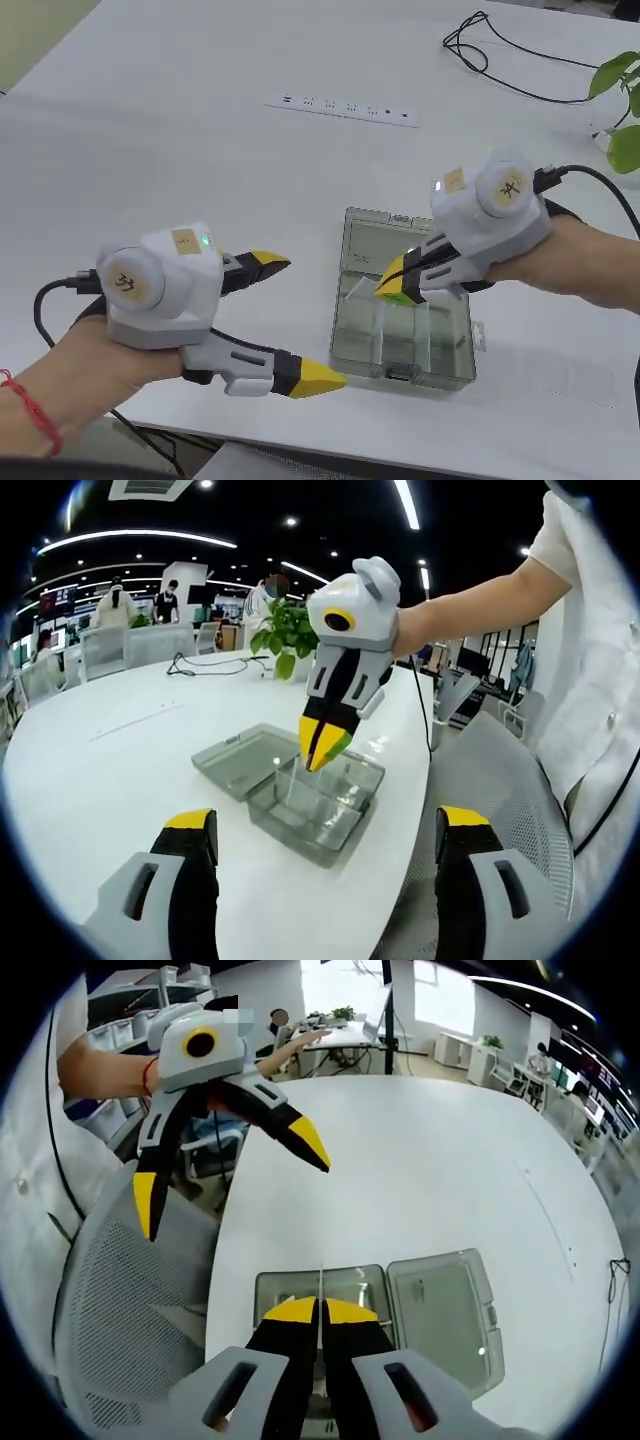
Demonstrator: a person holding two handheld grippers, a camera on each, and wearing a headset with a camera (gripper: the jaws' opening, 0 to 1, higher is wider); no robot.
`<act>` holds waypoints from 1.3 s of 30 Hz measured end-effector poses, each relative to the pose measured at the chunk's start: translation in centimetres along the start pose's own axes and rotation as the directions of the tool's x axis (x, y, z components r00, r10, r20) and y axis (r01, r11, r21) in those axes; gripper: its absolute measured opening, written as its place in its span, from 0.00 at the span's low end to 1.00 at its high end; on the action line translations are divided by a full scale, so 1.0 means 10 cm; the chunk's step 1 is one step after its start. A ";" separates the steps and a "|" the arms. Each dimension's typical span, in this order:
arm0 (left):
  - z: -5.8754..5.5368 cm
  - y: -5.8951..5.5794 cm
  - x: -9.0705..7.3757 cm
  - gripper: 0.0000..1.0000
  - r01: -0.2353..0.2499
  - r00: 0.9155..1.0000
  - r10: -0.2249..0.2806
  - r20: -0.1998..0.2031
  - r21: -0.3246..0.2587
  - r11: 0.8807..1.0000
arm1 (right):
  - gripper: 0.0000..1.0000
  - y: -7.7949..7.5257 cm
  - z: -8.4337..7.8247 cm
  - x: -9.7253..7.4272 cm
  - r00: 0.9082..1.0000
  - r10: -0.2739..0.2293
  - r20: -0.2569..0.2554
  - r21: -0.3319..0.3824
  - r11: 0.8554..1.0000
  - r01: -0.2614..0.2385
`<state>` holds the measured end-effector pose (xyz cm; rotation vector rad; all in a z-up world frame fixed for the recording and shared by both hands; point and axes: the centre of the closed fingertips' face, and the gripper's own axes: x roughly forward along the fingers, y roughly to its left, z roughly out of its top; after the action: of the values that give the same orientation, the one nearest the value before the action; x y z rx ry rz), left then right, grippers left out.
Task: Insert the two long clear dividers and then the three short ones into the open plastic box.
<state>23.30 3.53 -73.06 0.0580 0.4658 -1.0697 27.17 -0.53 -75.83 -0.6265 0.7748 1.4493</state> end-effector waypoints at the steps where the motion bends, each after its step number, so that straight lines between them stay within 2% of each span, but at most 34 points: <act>1: 0.00 0.00 0.00 0.92 0.000 1.000 0.000 -0.001 0.000 1.000 | 0.03 -0.01 -0.01 0.01 1.000 -0.001 -0.004 -0.004 1.000 0.001; 7: 0.00 -0.01 0.00 0.91 0.003 1.000 -0.003 -0.002 0.001 1.000 | 0.02 -0.03 -0.02 0.04 1.000 -0.007 -0.010 -0.024 1.000 0.006; 11: 0.00 -0.01 0.01 0.90 0.003 1.000 -0.003 0.004 -0.006 1.000 | 0.02 0.00 -0.03 0.13 0.999 -0.019 -0.038 -0.090 0.996 0.015; 14: 0.00 -0.01 0.01 0.90 0.006 1.000 -0.006 0.001 -0.004 1.000 | 0.02 0.00 -0.05 0.20 0.998 -0.024 -0.055 -0.100 0.995 0.019; 25: -0.01 -0.03 0.02 0.90 0.011 1.000 -0.011 0.001 -0.011 1.000 | 0.02 -0.02 -0.13 0.35 0.996 -0.017 -0.085 -0.087 0.996 0.010; 30: -0.02 -0.03 0.02 0.90 0.014 1.000 -0.014 -0.003 -0.009 1.000 | 0.02 -0.02 -0.19 0.43 0.993 -0.009 -0.117 -0.096 0.995 -0.002; 39: -0.04 -0.02 0.02 0.91 0.015 1.000 -0.015 -0.009 -0.006 1.000 | 0.02 -0.01 -0.22 0.48 0.989 -0.007 -0.149 -0.096 0.995 -0.008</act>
<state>23.09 3.34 -73.43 0.0540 0.4786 -1.0831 26.92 0.73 -80.98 -0.8162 0.8250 1.4587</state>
